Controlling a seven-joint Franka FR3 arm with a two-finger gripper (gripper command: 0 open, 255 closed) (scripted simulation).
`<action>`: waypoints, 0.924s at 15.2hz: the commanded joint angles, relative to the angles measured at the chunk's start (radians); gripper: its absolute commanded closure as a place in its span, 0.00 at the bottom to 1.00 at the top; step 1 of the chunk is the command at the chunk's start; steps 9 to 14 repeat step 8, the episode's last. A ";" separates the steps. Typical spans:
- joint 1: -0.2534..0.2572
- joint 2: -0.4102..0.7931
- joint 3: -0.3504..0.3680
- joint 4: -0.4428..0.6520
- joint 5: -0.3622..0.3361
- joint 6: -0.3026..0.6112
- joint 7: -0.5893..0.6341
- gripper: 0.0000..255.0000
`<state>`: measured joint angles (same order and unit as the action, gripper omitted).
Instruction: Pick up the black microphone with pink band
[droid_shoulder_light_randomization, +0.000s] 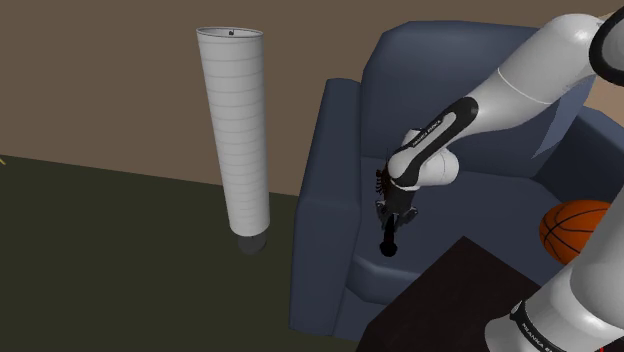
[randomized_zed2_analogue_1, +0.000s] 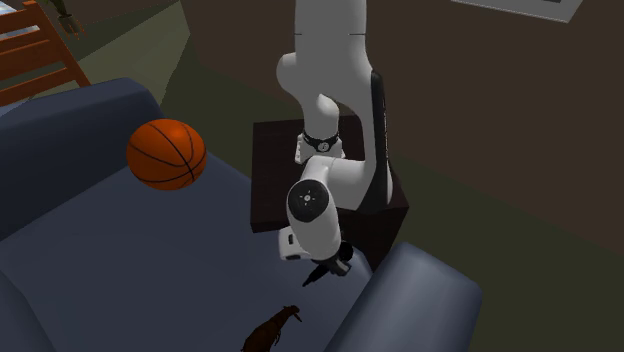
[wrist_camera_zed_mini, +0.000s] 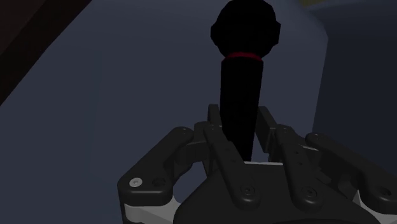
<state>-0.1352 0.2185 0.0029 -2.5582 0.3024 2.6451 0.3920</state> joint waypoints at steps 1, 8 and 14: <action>0.002 -0.033 -0.005 -0.008 -0.012 -0.025 0.011 1.00; 0.005 -0.111 -0.015 -0.014 -0.044 -0.096 0.041 1.00; 0.005 -0.111 -0.015 -0.014 -0.044 -0.096 0.041 1.00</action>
